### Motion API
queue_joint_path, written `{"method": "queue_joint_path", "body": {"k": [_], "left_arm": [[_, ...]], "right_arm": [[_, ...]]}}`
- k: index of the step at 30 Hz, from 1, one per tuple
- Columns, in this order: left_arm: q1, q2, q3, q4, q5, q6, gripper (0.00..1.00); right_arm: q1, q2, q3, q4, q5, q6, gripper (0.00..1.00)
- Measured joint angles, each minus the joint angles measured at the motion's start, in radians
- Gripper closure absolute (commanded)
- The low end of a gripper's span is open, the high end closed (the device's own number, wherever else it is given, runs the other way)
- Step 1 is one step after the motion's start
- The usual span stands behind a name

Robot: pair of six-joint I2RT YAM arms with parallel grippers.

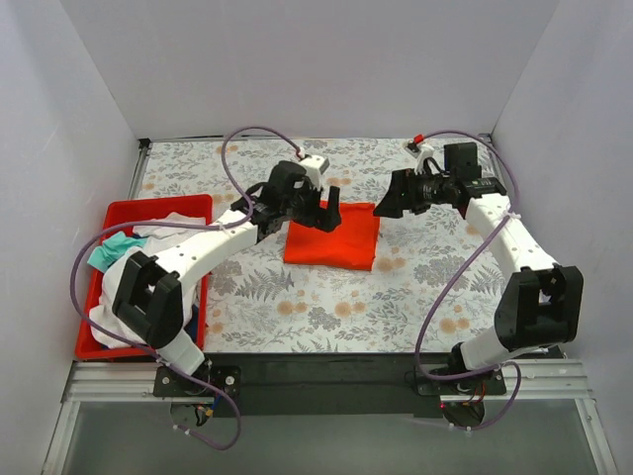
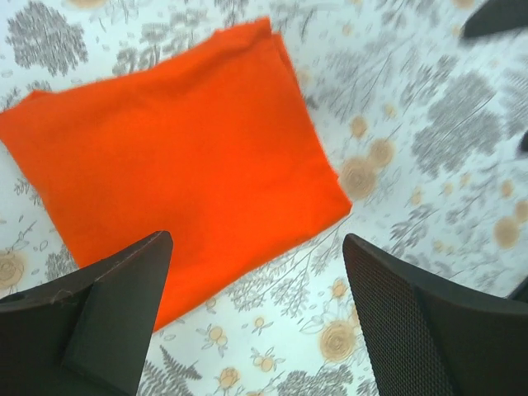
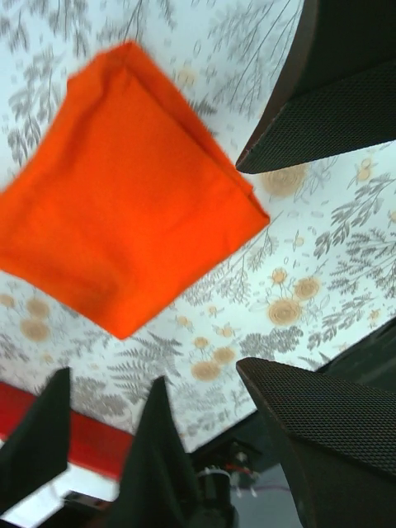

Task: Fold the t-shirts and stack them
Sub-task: Neatly place the folded tshirt to the corner

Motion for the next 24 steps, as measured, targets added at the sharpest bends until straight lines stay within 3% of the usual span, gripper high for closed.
{"method": "queue_joint_path", "body": {"k": [6, 11, 14, 19, 24], "left_arm": [[-0.100, 0.187, 0.077, -0.122, -0.157, 0.071, 0.14], [-0.122, 0.429, 0.173, -0.172, -0.238, 0.089, 0.13], [-0.128, 0.477, 0.253, -0.185, -0.283, 0.104, 0.13], [-0.058, 0.554, 0.356, -0.218, -0.240, 0.144, 0.15], [0.127, 0.624, 0.473, -0.267, -0.169, 0.251, 0.15]], "right_arm": [[-0.045, -0.042, -0.032, -0.010, 0.108, -0.011, 0.02], [-0.078, -0.049, -0.077, -0.032, 0.134, -0.012, 0.02], [-0.093, -0.049, -0.083, -0.041, 0.136, -0.012, 0.02], [-0.124, -0.049, -0.086, -0.046, 0.135, -0.012, 0.02], [-0.155, -0.048, -0.087, -0.049, 0.129, -0.031, 0.02]]}}
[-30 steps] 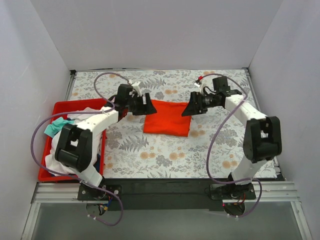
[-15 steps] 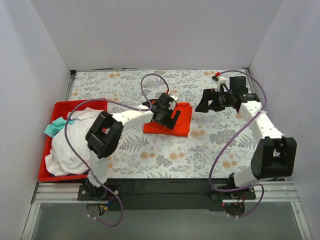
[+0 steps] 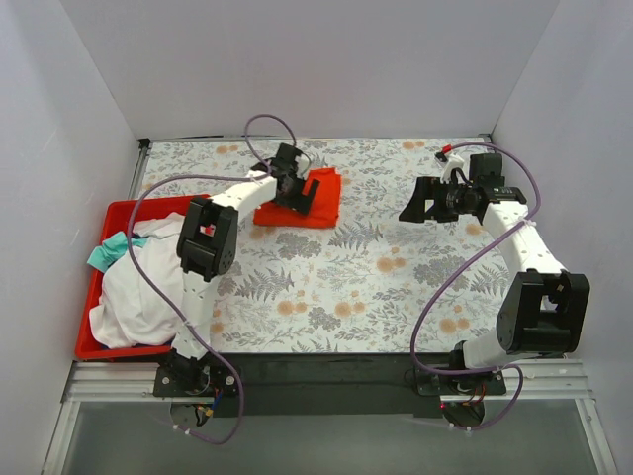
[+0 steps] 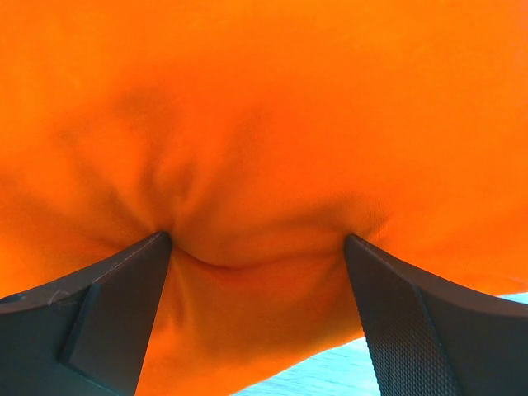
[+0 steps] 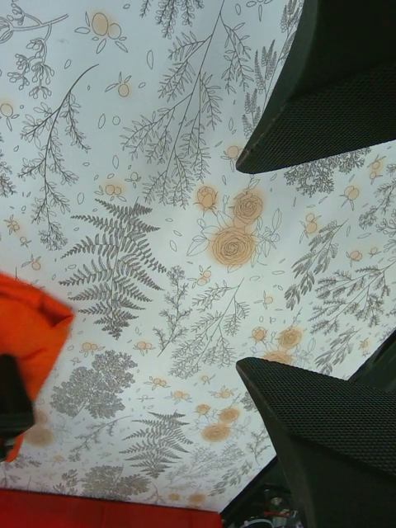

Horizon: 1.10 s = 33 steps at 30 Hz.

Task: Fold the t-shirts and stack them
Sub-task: Neatly place the folded tshirt to the corner

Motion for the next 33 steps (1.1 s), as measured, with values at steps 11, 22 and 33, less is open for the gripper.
{"method": "queue_joint_path", "body": {"k": [11, 22, 33], "left_arm": [[0.400, 0.225, 0.388, -0.129, 0.061, 0.253, 0.17], [0.589, 0.256, 0.440, -0.138, 0.102, 0.430, 0.16], [0.605, 0.284, 0.494, -0.175, 0.129, 0.347, 0.18]], "right_arm": [[-0.056, 0.008, 0.000, 0.000, -0.014, -0.005, 0.01], [-0.076, 0.008, -0.012, -0.002, -0.016, -0.010, 0.02], [-0.076, 0.008, -0.019, -0.003, -0.022, -0.011, 0.02]]}}
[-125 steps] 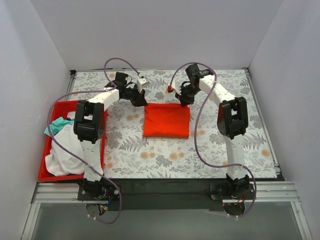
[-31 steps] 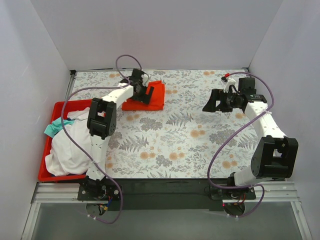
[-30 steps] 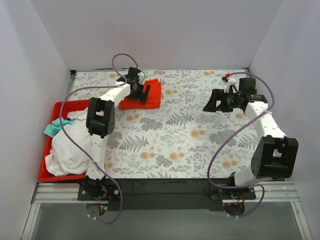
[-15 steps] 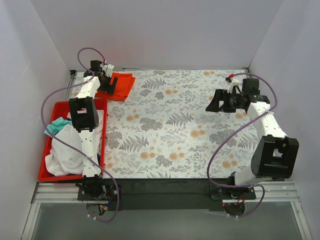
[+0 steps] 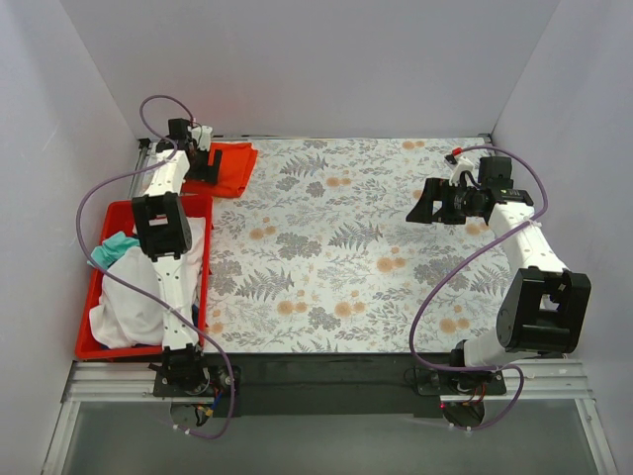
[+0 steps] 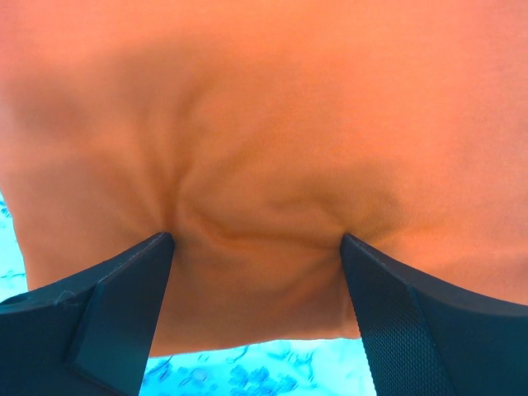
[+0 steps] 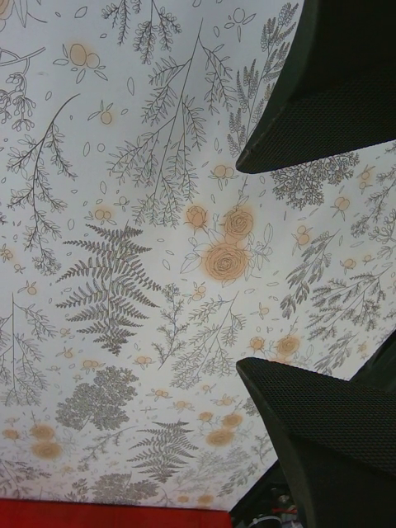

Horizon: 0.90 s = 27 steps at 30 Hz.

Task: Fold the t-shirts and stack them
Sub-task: Neatly place the folded tshirt to the corner, then reset both grippers

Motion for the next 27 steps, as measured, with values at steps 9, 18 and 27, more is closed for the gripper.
{"method": "queue_joint_path", "body": {"k": [9, 18, 27], "left_arm": [[-0.011, 0.071, 0.112, -0.012, -0.008, -0.155, 0.20], [-0.016, 0.057, 0.080, 0.040, -0.019, -0.137, 0.11], [-0.037, 0.024, 0.105, 0.072, 0.053, -0.115, 0.09]], "right_arm": [[-0.001, 0.000, 0.000, 0.000, 0.001, 0.000, 0.02], [-0.001, 0.000, 0.000, 0.000, 0.000, 0.000, 0.02], [-0.001, -0.001, 0.000, 0.000, -0.013, 0.000, 0.01]]}}
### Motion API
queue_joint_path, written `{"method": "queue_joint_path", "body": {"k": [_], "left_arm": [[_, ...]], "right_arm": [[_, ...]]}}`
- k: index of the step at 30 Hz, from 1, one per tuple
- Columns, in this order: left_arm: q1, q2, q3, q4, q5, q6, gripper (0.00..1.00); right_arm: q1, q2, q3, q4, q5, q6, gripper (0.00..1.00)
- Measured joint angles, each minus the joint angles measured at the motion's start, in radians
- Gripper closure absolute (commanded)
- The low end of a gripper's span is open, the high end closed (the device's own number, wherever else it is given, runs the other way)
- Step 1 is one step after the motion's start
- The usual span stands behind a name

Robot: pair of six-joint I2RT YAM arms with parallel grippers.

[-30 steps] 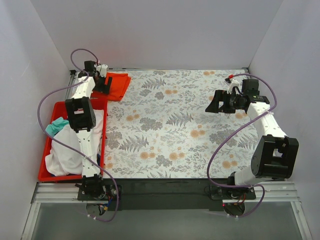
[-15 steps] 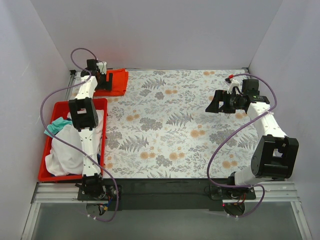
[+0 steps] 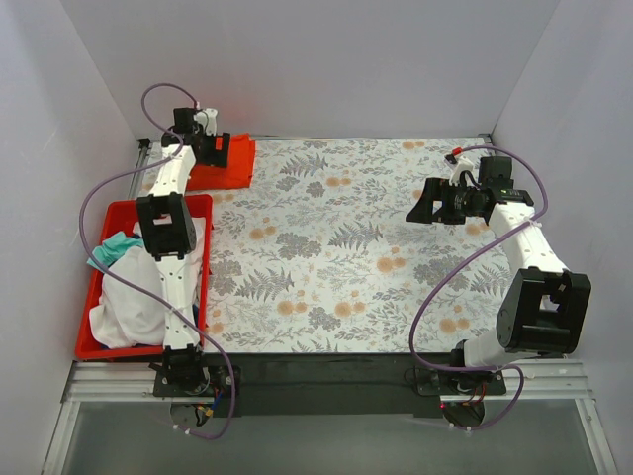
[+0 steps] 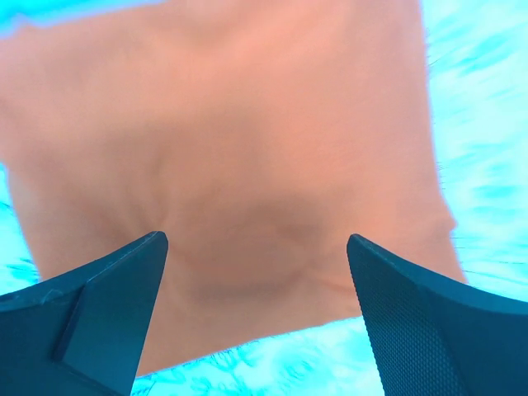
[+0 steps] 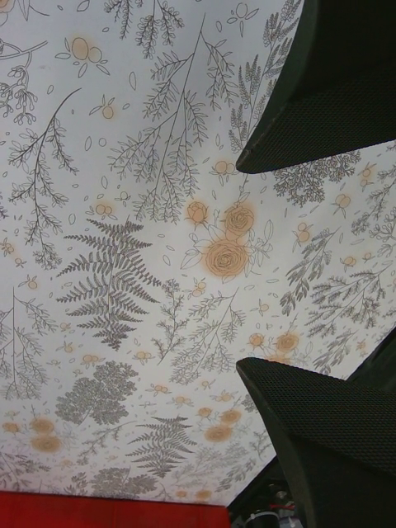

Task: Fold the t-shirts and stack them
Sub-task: Reset both grippers

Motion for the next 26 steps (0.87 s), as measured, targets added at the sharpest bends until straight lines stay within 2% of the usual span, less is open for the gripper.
{"method": "queue_joint_path", "body": {"k": [5, 11, 13, 18, 22, 26], "left_arm": [[-0.037, -0.182, -0.059, 0.018, 0.035, 0.006, 0.09], [-0.138, -0.571, -0.231, -0.045, 0.063, -0.005, 0.09], [-0.219, -0.692, -0.330, -0.068, 0.065, -0.026, 0.09], [-0.397, -0.928, -0.716, -0.094, 0.137, -0.130, 0.09], [-0.388, -1.025, -1.006, -0.102, 0.162, -0.209, 0.09], [-0.367, -1.114, -1.170, -0.102, 0.154, -0.240, 0.09]], "right_arm": [[0.000, -0.028, 0.000, -0.001, -0.001, 0.000, 0.02], [-0.002, -0.115, -0.001, -0.001, 0.005, -0.018, 0.02], [-0.003, -0.145, -0.010, -0.001, 0.008, -0.037, 0.02], [-0.006, -0.242, -0.114, -0.025, 0.058, -0.130, 0.02], [-0.006, -0.348, -0.230, -0.074, 0.116, -0.204, 0.02], [-0.006, -0.455, -0.297, -0.106, 0.154, -0.240, 0.02]]}}
